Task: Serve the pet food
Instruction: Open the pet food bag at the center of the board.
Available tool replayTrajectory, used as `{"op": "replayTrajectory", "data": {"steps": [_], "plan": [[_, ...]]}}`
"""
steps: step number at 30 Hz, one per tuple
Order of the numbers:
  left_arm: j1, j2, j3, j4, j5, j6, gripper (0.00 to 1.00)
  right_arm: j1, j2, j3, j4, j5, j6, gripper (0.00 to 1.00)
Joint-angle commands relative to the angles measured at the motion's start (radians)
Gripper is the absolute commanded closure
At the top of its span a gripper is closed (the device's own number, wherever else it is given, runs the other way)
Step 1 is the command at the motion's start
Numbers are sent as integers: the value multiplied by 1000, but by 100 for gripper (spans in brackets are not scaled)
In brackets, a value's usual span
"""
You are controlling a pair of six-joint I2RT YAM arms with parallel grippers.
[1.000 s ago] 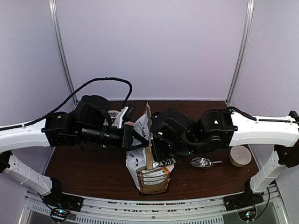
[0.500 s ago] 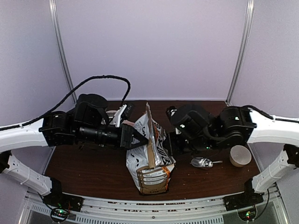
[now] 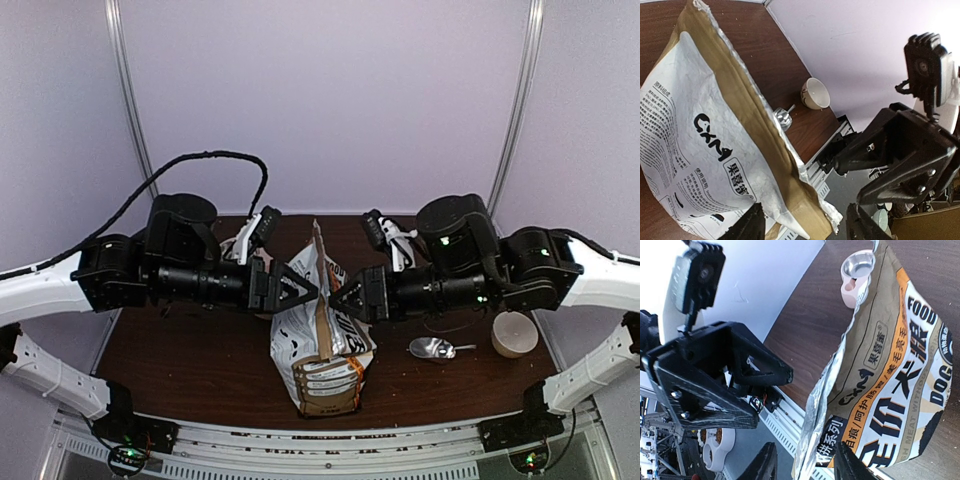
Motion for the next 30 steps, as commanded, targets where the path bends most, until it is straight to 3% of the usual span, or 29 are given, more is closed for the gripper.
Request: {"op": "replayTrajectory", "data": {"steps": [1,7,17,30], "plan": [[2,-18,16,25,-11,6,42,-2,43,5,19,-79,-1,64],[2,-18,13,25,-13,4,42,0,53,3,1,-69,11,71],[3,-13,14,25,-12,3,41,0,7,-19,-27,-6,42,74],[2,-14,8,25,-8,-4,41,-1,43,-17,-11,-34,41,78]]}}
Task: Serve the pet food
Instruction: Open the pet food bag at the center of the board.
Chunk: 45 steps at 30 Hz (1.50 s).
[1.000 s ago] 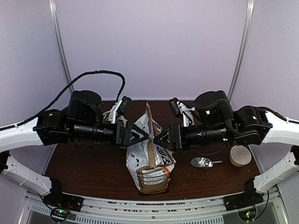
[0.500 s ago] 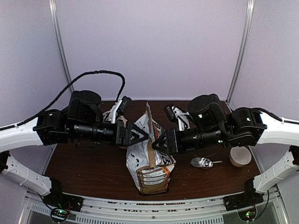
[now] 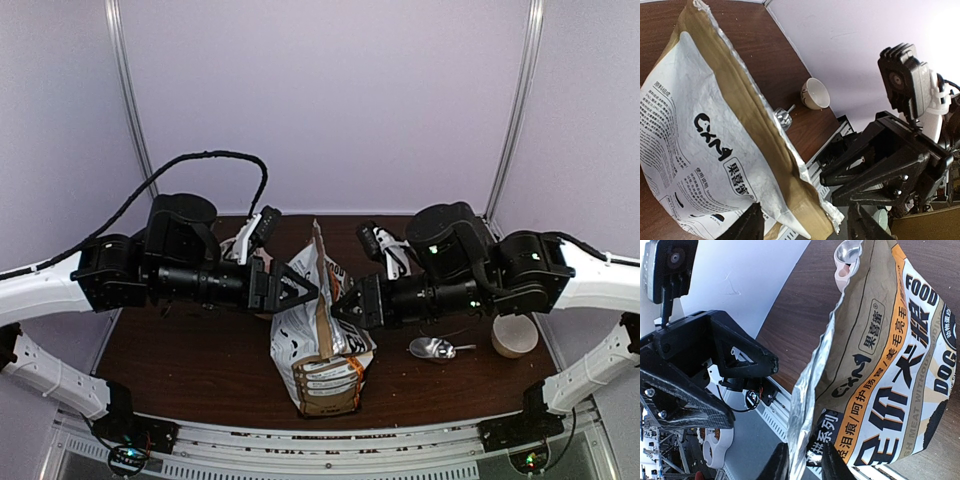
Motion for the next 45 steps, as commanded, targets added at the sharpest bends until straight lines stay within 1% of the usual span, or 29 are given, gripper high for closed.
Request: {"op": "replayTrajectory", "data": {"steps": [1,25,29,32,33,34,41,45], "plan": [[2,-15,9,25,-5,-4,41,-1,12,-2,0,3,2,78],[2,-10,7,25,-1,-7,41,0,100,55,-16,-22,-20,80],[2,-10,7,25,-1,-6,41,0,109,58,-17,-23,-23,88],[2,-10,7,25,-2,-7,41,0,106,53,-11,-32,-24,96],[2,-10,6,25,-2,-7,41,-1,102,48,-2,-37,-23,99],[2,-9,5,25,-1,-7,41,0,96,41,14,-43,-23,100],[2,2,10,-16,-14,-24,40,-9,30,-70,216,-129,-4,100],[6,25,18,-56,-27,-45,35,-23,8,-149,362,-207,31,100]]}}
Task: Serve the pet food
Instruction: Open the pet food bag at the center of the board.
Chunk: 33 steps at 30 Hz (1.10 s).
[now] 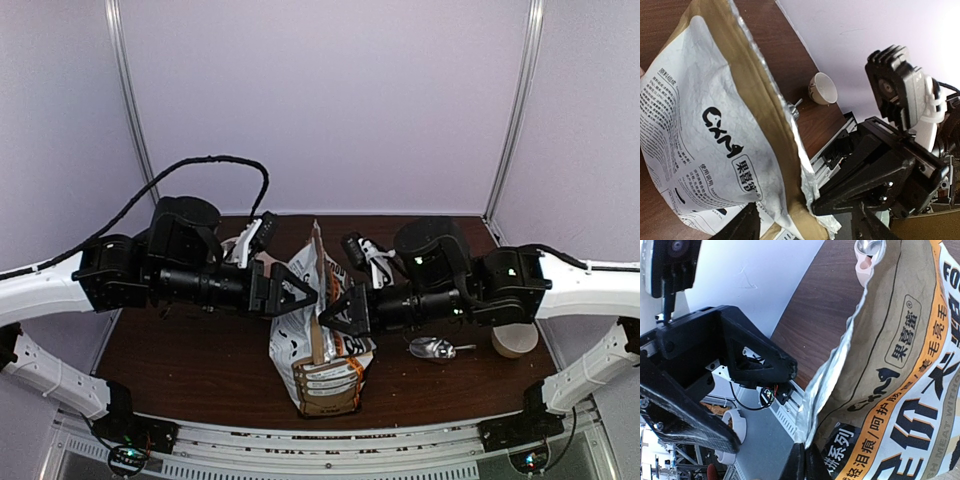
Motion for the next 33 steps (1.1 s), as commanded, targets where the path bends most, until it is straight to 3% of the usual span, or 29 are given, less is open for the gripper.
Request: {"op": "replayTrajectory", "data": {"steps": [1,6,19,28,33], "plan": [[8,26,17,-22,-18,-29,34,-13,-30,-74,208,-106,35,100],[16,47,26,-6,-18,-32,36,-15,-34,-81,228,-117,32,100],[31,107,68,13,41,-20,74,-15,-31,-76,194,-102,26,100],[31,132,93,16,103,-3,86,-14,-13,-45,131,-72,12,100],[32,157,111,22,154,5,99,-14,-1,-25,94,-54,0,100]]}}
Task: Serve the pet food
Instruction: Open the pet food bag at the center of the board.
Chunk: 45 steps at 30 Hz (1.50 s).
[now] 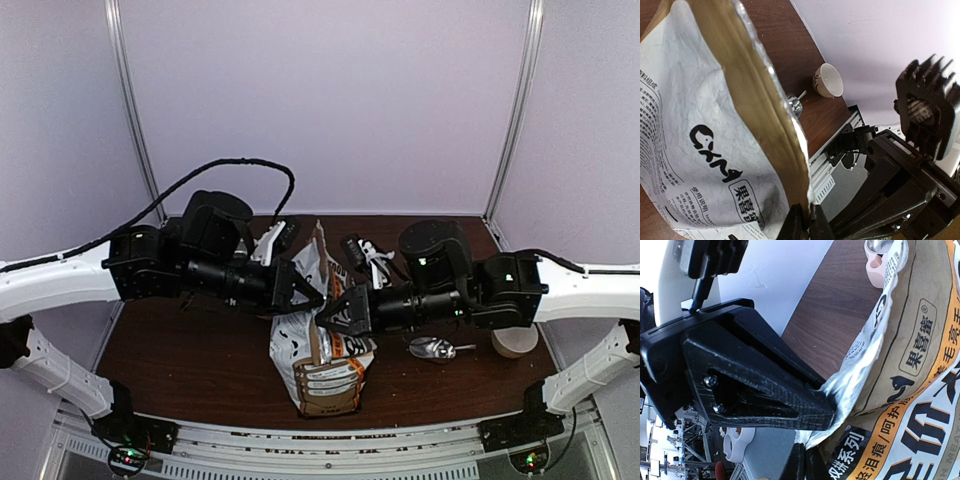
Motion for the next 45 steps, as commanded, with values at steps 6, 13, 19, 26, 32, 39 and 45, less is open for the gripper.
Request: {"op": "replayTrajectory", "data": {"steps": [6,13,19,26,32,39,45], "plan": [[-2,34,61,-3,50,31,100,12,33,103,-142,102,-36,100],[-14,41,119,-156,-105,12,100,58,144,297,-439,310,-61,100],[-29,46,127,-194,-164,-16,100,112,272,462,-642,468,-79,100],[-34,42,124,-225,-214,-21,100,144,375,567,-735,569,-95,100],[-36,28,104,-229,-235,-23,100,151,407,595,-776,634,-90,100],[-37,12,86,-229,-247,-24,100,151,424,596,-811,671,-73,100],[-37,-4,67,-231,-257,-25,100,150,426,597,-829,689,-62,100]]}}
